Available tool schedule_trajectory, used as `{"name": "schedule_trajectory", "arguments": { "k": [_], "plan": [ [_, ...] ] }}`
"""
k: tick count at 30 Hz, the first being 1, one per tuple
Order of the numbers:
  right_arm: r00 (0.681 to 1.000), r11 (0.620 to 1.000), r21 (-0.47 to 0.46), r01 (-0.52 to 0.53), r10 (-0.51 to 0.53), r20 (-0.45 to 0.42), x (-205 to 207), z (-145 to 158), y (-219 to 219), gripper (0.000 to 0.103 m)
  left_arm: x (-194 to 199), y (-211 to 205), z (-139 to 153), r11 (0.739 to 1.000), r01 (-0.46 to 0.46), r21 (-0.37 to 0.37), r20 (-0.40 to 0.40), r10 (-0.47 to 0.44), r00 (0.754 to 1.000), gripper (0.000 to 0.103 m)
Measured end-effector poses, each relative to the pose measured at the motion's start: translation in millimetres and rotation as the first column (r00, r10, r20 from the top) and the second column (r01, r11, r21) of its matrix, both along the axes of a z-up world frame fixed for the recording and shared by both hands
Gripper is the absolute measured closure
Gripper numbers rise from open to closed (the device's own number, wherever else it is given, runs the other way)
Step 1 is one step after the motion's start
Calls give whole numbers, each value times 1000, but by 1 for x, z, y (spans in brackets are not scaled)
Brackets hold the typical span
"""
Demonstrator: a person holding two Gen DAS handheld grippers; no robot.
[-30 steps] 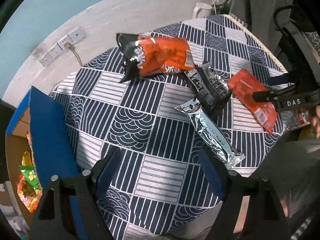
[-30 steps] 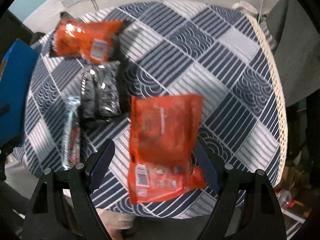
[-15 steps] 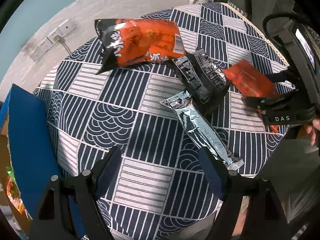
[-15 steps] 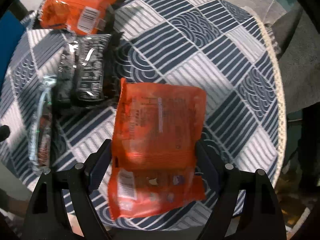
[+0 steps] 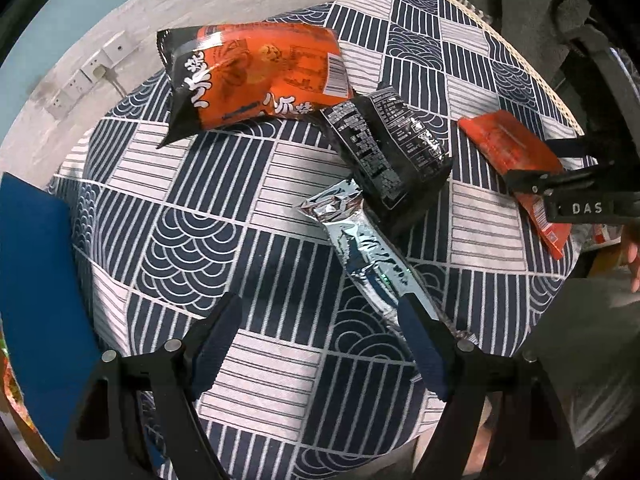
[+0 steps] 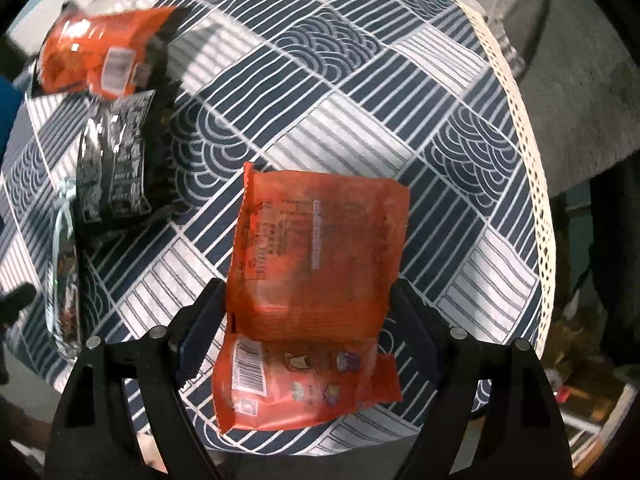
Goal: Organize snacks
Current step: 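Grasp the silver foil bar with the left gripper while the right grasps the orange bag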
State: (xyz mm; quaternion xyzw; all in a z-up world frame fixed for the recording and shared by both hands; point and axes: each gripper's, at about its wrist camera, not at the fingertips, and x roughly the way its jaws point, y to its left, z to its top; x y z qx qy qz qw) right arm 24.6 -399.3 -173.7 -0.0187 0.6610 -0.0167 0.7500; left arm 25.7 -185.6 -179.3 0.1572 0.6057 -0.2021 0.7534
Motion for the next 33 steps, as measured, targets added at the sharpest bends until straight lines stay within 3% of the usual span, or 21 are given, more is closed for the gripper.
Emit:
{"name": "schedule_trajectory", "arguments": {
  "k": [8,12,20,25,26,29,33],
  "plan": [
    [999,999,17,41,-41,8,-3,-1,-20,22,11,-13,-7,996,-62,-58,-52,59,997,22],
    [999,1000,2,31,-31,-11,-1,-8,-30,22,15,-24,-16,997,-70,-45,-67,67,996,22],
    [998,995,80,60,-58,-36,5,-31,-51,21,22,-39,-40,996,-86,-24,-117,83,990,22],
    [1000,999,44,16,-16,-16,12,-39,-48,20,18,-40,-46,997,-69,-30,-105,65,992,23],
    [1000,999,49,7,-7,-10,12,-39,-46,20,17,-40,-47,998,-64,-25,-94,62,994,29],
    [999,998,53,-33,33,-4,12,-40,-39,23,12,-33,-42,998,-61,-1,-54,61,997,66],
    [999,997,61,-44,43,15,12,-35,-36,49,12,-21,-40,996,-80,-30,-73,78,994,72]
  ]
}}
